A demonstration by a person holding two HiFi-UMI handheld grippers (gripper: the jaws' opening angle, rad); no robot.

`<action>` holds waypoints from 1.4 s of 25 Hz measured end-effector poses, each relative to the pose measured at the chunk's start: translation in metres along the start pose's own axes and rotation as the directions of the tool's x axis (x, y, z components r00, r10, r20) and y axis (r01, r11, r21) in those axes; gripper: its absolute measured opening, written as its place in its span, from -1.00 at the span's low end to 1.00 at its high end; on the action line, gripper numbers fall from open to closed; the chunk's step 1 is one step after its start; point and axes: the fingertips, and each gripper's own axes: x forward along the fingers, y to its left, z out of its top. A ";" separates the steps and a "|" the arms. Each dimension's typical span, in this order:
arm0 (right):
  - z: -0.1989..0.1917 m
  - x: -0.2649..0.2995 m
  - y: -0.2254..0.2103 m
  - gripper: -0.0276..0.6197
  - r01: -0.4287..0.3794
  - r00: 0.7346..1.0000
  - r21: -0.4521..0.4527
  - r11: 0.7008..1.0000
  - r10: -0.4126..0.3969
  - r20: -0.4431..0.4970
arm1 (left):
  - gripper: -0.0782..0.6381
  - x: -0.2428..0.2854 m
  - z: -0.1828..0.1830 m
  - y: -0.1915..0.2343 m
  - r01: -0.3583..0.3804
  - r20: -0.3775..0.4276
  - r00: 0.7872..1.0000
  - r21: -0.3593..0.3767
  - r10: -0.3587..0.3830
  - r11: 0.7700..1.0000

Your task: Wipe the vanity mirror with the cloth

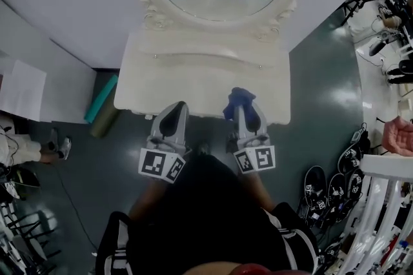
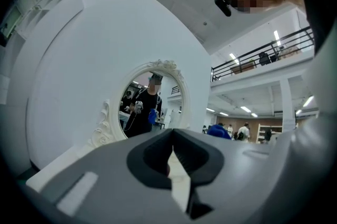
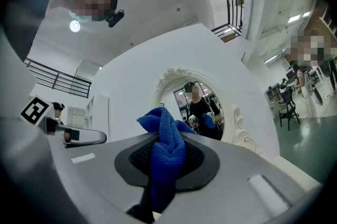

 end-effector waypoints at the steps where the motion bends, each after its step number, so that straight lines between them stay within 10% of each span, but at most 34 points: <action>1: 0.000 0.007 -0.005 -0.76 0.002 1.000 0.000 1.000 -0.002 0.001 | -0.75 0.009 0.000 0.004 -0.003 -0.002 1.000 -0.001 0.003 1.000; 21: -0.001 0.154 -0.003 -0.76 0.136 0.990 -0.063 0.989 -0.133 0.047 | -0.75 0.125 0.050 0.107 0.154 0.011 0.988 -0.006 -0.154 0.988; 35: 0.009 0.188 -0.048 -0.76 0.182 0.981 -0.050 0.982 -0.177 0.085 | -0.75 0.168 0.066 0.106 0.177 0.061 0.982 -0.011 -0.176 0.984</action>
